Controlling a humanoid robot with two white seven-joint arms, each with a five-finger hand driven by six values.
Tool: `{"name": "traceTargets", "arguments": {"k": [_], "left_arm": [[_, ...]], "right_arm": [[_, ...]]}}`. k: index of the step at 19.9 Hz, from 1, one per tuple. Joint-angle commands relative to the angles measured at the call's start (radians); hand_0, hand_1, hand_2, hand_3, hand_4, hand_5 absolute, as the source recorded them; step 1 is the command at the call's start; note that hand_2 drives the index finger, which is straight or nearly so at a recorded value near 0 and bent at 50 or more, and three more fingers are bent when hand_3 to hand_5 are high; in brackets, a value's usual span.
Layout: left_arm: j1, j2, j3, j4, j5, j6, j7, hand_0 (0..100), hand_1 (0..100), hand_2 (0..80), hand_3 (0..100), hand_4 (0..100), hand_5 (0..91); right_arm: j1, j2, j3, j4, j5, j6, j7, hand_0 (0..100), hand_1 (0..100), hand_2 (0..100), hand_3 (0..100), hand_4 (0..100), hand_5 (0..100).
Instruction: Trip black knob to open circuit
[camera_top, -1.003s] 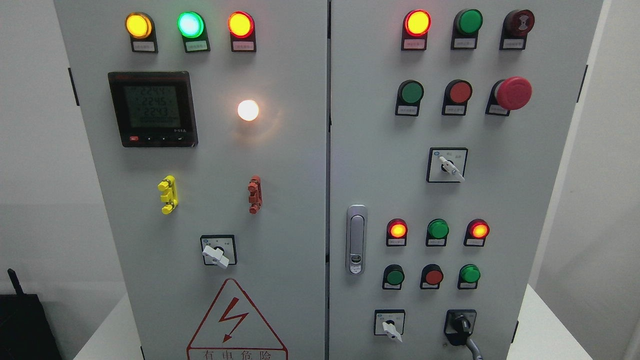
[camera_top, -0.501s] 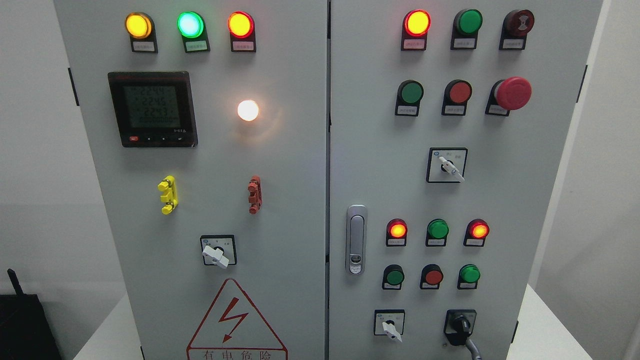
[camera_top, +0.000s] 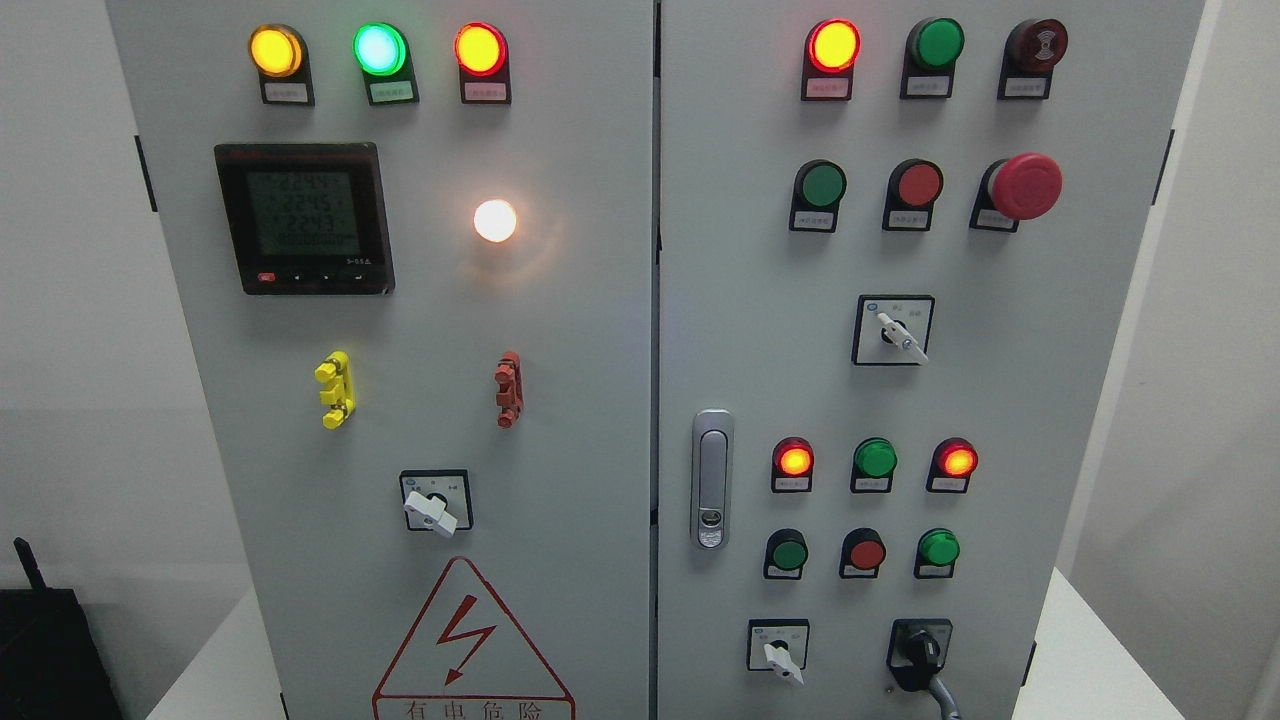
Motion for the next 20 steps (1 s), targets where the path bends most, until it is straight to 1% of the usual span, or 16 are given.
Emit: {"name": "traceTargets", "arguments": {"k": [1,3,6,10,13,20], "left_arm": [[-0.002,0.000,0.003,0.000,0.002,-0.003,0.000,12,39,0.0,0,0,0.0],[-0.002,0.000,0.003,0.000,0.001,-0.003,0.000,12,39,0.0,0,0,0.0],[-0.002,0.000,0.003,0.000,0.002,-0.003,0.000,12,39,0.0,0,0,0.0],[-0.002,0.000,0.003,0.000,0.002,-0.003,0.000,12,39,0.0,0,0,0.0],[-0.002,0.000,0.003,0.000,0.002,-0.003,0.000,12,39,0.0,0,0,0.0],[-0.002,0.000,0.003,0.000,0.002,-0.003,0.000,12,39,0.0,0,0,0.0]], "right_arm": [[-0.013,0.007,0.030,-0.039,0.000,-0.011,0.012,0,0,12,100,100,100],[-0.015,0.007,0.042,-0.040,0.000,-0.009,0.012,0,0,12,100,100,100],[-0.015,0.007,0.043,-0.040,-0.001,-0.009,0.012,0,0,12,100,100,100],[-0.016,0.007,0.046,-0.040,-0.012,-0.009,0.002,0,0,12,100,100,100],[-0.018,0.007,0.066,-0.046,-0.030,-0.005,-0.011,0,0,12,100,100,100],[-0.022,0.007,0.074,-0.052,-0.035,0.000,-0.014,0,0,12,100,100,100]]}}
